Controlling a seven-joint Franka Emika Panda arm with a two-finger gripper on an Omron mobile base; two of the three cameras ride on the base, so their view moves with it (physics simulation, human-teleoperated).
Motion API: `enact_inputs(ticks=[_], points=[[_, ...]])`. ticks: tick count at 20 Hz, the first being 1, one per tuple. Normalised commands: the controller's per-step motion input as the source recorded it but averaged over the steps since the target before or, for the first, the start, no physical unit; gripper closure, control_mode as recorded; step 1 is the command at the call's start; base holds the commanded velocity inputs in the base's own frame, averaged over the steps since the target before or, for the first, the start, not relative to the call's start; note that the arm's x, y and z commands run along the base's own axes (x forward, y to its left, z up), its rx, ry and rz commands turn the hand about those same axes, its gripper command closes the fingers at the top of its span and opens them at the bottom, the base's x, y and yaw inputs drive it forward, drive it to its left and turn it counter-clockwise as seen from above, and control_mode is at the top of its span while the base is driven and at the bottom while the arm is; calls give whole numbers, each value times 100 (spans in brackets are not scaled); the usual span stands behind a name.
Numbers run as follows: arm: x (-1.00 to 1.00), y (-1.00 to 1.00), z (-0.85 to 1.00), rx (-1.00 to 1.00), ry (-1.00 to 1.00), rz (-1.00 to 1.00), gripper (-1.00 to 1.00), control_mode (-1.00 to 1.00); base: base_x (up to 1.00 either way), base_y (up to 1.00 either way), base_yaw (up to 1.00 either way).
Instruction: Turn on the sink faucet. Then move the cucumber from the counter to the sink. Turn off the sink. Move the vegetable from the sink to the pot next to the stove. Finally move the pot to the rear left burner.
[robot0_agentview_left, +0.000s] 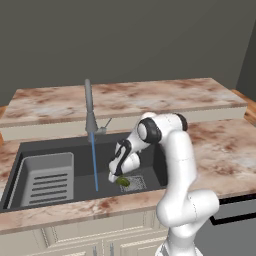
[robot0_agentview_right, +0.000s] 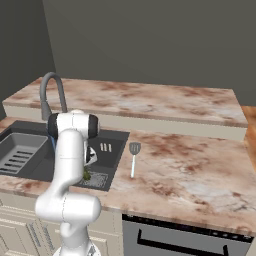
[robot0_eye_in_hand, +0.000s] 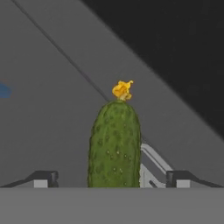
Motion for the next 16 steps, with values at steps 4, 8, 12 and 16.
enact_inputs(ticks=[4,8,12,16], points=[[-6,-6,68,1,0,0,-100,-100,0,0,0],[-8,-13,74,3,0,0,-100,-100,0,0,0],[-10,-15,72,5,0,0,-100,-100,0,0,0],[-14,-20,76,7,0,0,-100,-100,0,0,0]])
